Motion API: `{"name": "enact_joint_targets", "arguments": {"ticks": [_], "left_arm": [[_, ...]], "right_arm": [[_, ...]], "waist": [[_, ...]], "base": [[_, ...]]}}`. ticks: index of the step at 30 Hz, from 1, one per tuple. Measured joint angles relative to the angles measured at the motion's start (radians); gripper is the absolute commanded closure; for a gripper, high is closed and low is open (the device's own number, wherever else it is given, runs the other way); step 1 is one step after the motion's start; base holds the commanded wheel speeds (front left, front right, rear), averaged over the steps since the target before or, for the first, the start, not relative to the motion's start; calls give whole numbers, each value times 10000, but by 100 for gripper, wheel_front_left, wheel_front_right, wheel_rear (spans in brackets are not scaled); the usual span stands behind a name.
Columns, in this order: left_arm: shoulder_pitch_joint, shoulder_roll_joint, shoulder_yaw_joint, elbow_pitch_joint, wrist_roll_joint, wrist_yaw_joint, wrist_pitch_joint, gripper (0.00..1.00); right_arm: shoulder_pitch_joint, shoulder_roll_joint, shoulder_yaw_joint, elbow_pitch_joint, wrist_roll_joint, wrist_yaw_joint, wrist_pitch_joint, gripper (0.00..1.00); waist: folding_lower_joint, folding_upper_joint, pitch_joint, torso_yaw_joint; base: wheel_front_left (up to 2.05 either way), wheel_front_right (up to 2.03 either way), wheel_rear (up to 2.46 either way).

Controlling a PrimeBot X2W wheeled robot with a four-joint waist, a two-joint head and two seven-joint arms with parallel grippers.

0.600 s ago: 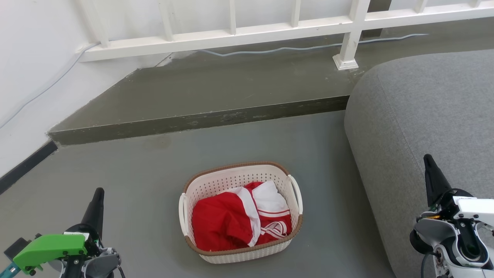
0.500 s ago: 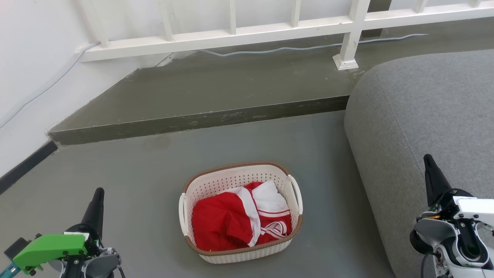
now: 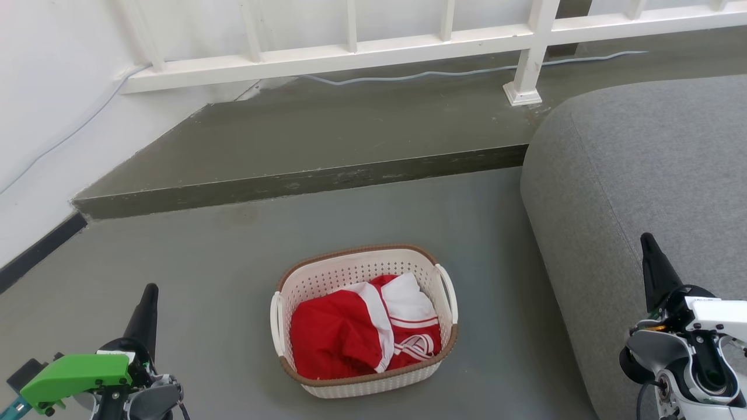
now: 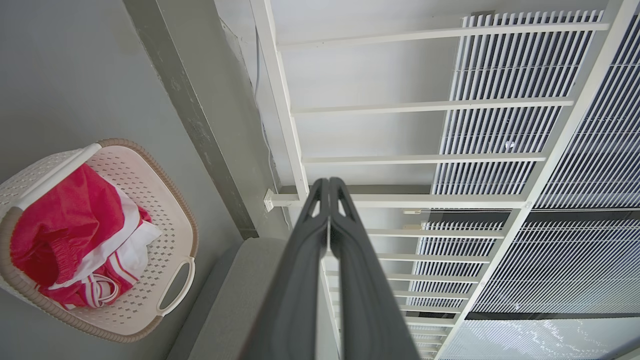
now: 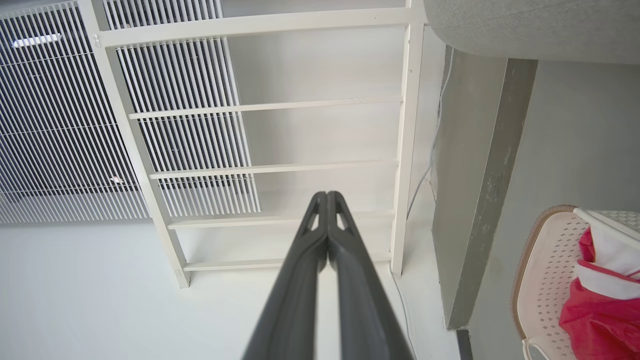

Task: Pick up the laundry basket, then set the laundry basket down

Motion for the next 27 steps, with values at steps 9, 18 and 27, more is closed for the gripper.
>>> {"name": "enact_joint_targets", "arguments": {"ticks": [9, 18, 27], "left_arm": [[0, 0, 4, 0, 2, 0, 2, 100], [0, -2, 8, 0, 10, 0, 2, 100], [0, -4, 12, 0, 10, 0, 2, 100]], "right_arm": [[0, 4, -6, 0, 0, 0, 0, 100], [0, 6, -12, 0, -2, 0, 0, 100], [-1, 12, -15, 0, -15, 0, 0, 100]], "waist": [[0, 0, 0, 0], [0, 0, 0, 0], [0, 0, 0, 0]], "base": [[0, 0, 0], [0, 0, 0], [0, 0, 0]]}}
